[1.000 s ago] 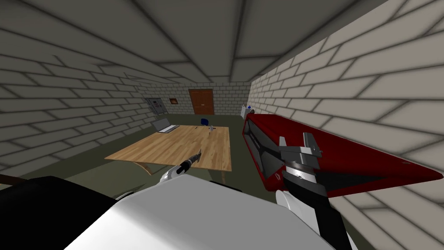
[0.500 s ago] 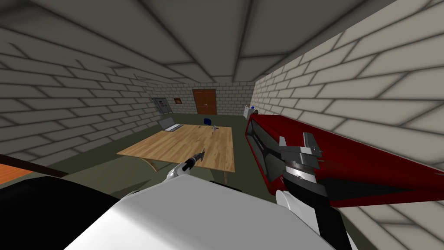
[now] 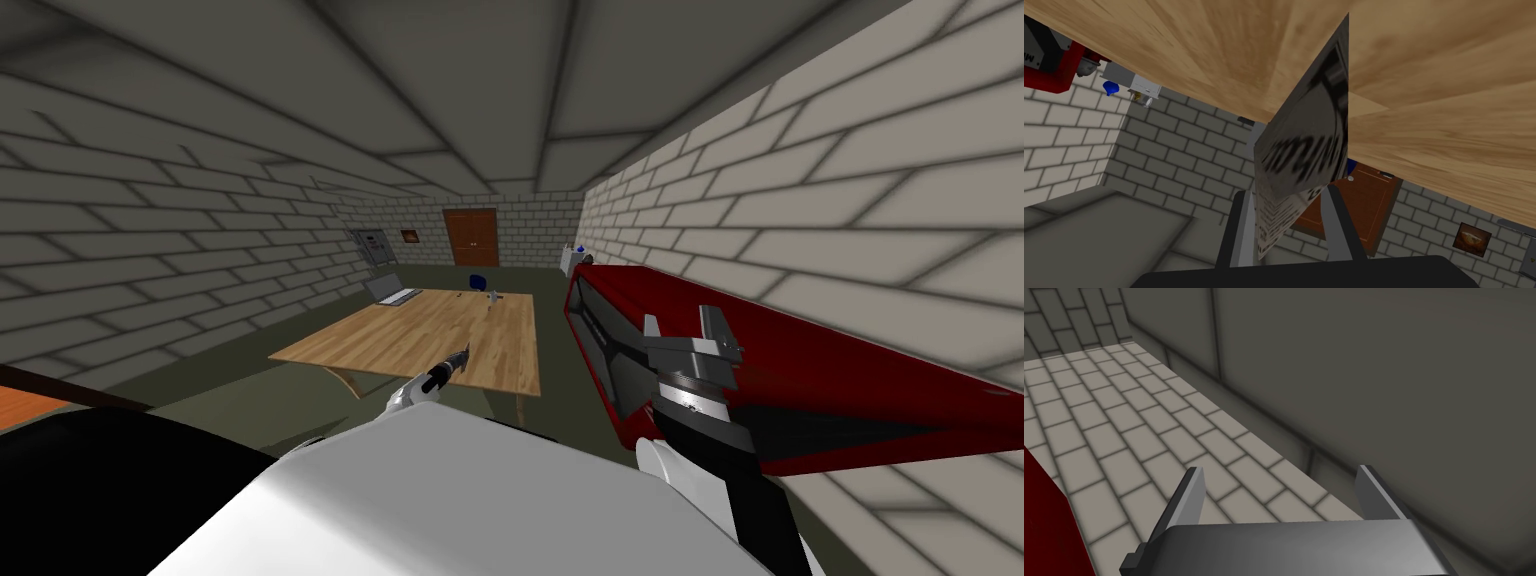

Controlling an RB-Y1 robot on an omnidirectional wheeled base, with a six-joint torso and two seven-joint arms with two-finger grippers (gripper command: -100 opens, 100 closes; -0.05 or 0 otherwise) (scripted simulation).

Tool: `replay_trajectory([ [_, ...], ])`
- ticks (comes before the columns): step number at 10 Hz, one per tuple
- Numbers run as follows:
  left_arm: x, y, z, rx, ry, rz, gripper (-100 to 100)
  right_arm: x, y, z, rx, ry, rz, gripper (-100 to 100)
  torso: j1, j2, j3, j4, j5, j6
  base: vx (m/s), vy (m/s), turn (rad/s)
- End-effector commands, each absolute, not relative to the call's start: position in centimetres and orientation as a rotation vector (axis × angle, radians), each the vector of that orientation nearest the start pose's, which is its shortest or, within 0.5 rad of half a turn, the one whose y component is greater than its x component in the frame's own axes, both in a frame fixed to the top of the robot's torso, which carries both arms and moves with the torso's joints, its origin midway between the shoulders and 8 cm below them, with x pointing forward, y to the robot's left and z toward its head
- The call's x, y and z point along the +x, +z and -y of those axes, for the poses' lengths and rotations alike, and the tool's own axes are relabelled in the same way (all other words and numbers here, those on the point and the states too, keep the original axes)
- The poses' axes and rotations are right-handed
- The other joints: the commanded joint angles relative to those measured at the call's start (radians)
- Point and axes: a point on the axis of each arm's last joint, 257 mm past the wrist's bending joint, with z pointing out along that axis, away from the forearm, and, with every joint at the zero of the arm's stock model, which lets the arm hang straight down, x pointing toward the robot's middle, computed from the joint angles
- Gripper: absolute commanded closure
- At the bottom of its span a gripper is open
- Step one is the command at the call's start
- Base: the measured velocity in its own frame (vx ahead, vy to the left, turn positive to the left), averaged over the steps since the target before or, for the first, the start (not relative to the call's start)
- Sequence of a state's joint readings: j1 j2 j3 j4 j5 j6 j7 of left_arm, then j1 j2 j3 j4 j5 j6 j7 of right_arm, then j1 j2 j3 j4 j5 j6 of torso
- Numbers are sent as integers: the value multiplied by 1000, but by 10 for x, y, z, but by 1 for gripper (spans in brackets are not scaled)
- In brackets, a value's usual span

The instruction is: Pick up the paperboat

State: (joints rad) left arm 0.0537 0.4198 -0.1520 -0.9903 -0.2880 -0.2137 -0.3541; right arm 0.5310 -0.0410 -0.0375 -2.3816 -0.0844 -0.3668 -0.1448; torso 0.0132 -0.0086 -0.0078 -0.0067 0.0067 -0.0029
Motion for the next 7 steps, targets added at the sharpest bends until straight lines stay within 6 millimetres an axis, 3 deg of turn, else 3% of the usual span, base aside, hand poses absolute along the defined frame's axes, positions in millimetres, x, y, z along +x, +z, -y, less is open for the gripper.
replay_trajectory([
  [1,430,-467,-368,-499,-327,-2005,100,340,36,297,779,1434,-593,0,0,0,0,0,0,0,0,0,0],
  [2,429,-467,-368,-498,-326,-2005,0,340,36,297,779,1434,-593,0,1,0,0,0,0,0,0,0,0],
  [3,414,-476,-387,-523,-310,-2019,100,340,36,297,779,1434,-593,0,1,0,0,0,0,0,9,-26,-98],
  [4,402,-480,-400,-519,-298,-2029,100,340,36,297,779,1434,-593,0,0,-1,-1,-1,1,-1,18,-59,-219],
  [7,390,-481,-417,-563,-303,-2018,100,340,36,297,779,1434,-593,0,1,-2,-5,-7,5,-3,4,-59,-73],
])
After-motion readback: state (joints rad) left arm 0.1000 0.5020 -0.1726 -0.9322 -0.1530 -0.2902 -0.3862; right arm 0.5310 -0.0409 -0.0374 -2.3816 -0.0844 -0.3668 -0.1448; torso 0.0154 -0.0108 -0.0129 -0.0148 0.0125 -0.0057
